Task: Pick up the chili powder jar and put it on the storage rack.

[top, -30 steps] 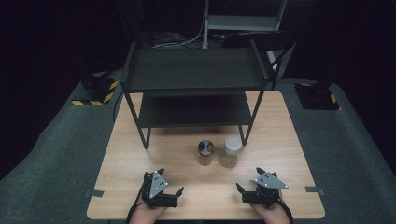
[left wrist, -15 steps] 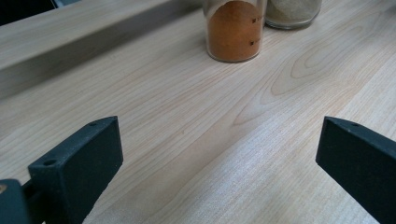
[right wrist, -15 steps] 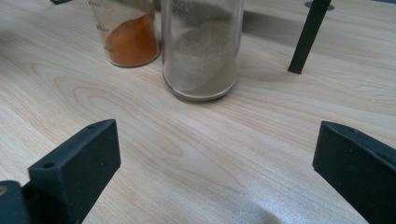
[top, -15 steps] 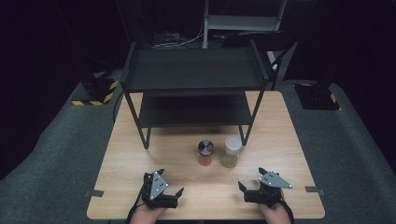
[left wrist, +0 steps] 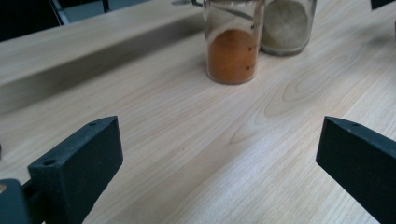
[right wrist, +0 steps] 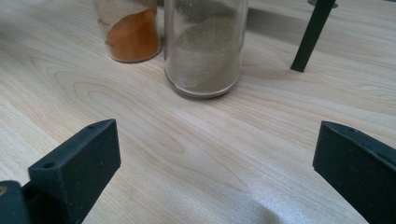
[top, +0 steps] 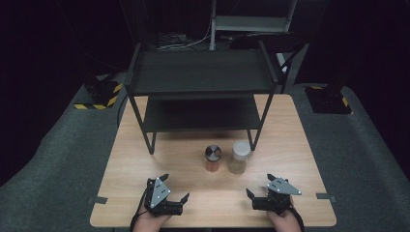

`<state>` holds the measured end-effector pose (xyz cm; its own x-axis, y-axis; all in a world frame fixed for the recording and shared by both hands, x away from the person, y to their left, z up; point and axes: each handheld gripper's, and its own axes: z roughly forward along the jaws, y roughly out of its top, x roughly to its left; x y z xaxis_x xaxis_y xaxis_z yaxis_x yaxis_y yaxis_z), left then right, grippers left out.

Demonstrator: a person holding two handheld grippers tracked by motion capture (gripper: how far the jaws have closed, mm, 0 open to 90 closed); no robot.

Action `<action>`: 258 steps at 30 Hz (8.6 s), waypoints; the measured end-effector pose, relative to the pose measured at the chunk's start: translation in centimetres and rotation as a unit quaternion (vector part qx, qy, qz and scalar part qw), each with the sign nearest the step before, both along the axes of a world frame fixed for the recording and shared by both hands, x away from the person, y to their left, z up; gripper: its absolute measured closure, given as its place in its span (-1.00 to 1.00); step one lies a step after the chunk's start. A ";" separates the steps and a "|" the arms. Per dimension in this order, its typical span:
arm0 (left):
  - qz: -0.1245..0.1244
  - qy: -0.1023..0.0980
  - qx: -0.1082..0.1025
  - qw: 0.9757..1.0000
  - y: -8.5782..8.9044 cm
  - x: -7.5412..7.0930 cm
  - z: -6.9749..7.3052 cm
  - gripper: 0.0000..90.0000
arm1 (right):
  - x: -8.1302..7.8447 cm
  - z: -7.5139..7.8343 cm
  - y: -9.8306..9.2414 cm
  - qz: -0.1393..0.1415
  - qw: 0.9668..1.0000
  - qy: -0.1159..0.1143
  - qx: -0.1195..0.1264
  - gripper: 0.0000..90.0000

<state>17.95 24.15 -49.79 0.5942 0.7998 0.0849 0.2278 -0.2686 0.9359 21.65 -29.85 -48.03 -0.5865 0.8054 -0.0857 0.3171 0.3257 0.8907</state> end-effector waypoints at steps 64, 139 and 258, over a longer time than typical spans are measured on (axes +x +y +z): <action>-0.056 -0.008 -0.033 0.998 -6.5 7.7 3.9 -0.99 | 0.0 -0.2 -0.3 0.010 1.000 -0.006 0.002 -1.00; -0.045 -0.043 -0.098 0.993 -5.1 9.1 3.1 -0.23 | 0.1 -0.2 -0.7 0.013 1.000 -0.004 0.013 -1.00; 0.062 -0.189 -0.158 0.967 -1.7 12.8 25.6 -0.23 | 0.4 0.1 -0.7 0.013 1.000 0.011 0.010 -0.99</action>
